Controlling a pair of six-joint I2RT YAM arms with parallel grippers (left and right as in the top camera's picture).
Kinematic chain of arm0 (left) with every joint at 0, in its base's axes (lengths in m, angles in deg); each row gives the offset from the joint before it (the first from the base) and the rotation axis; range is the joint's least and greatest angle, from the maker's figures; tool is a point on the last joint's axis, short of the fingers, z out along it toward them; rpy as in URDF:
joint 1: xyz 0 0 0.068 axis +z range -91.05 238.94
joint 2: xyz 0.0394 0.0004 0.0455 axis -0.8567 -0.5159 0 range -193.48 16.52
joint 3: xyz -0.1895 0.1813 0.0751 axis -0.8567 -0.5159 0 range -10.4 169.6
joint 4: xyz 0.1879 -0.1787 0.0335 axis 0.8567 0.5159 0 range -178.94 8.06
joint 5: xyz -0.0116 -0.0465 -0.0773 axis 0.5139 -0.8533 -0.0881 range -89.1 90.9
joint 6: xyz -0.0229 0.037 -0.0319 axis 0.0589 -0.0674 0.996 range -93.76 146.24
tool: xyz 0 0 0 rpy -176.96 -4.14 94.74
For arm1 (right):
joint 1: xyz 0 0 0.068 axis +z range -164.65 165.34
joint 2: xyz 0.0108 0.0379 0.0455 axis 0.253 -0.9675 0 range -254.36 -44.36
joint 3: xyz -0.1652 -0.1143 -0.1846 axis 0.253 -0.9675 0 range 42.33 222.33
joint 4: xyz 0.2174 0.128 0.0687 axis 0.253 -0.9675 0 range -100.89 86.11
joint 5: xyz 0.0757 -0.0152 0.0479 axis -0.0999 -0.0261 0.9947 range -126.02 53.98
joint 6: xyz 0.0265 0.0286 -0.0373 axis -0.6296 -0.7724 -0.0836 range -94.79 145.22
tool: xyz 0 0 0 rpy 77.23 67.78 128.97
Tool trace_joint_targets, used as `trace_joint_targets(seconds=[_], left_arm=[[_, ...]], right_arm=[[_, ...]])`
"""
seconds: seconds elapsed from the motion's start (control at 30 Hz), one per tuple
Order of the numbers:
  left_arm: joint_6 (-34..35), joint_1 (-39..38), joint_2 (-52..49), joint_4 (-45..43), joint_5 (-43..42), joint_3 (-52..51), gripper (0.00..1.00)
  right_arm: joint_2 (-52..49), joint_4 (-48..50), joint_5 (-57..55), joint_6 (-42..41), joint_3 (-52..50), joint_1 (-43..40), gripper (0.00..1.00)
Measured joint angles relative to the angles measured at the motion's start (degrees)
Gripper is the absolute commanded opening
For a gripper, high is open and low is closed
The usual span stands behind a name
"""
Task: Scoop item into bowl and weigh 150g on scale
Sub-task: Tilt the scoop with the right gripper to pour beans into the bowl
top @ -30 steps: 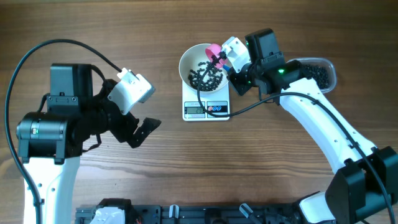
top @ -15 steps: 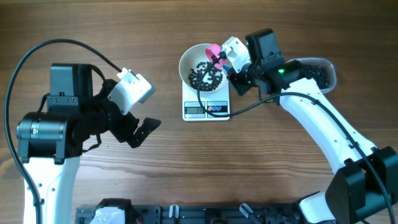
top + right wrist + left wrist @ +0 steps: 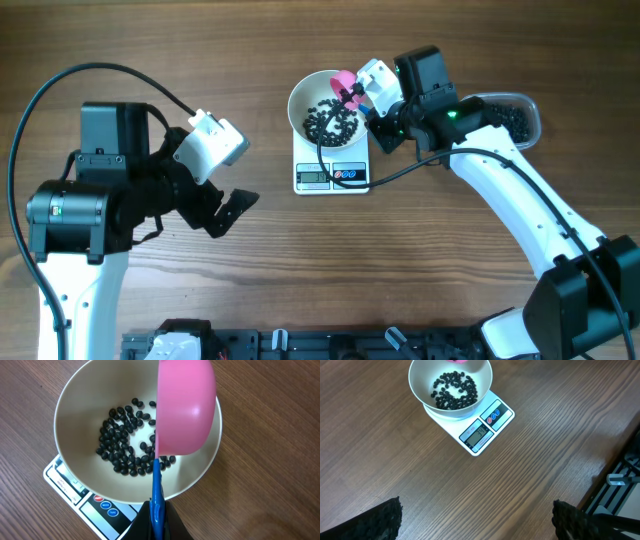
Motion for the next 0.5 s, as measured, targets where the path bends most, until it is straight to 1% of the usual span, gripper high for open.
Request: trace_joint_targets(seconds=[0.5], left_arm=[[0.0,0.0,0.0,0.0,0.0,0.0,1.00]], right_arm=[[0.0,1.5,-1.7,0.0,0.0,0.0,0.04]])
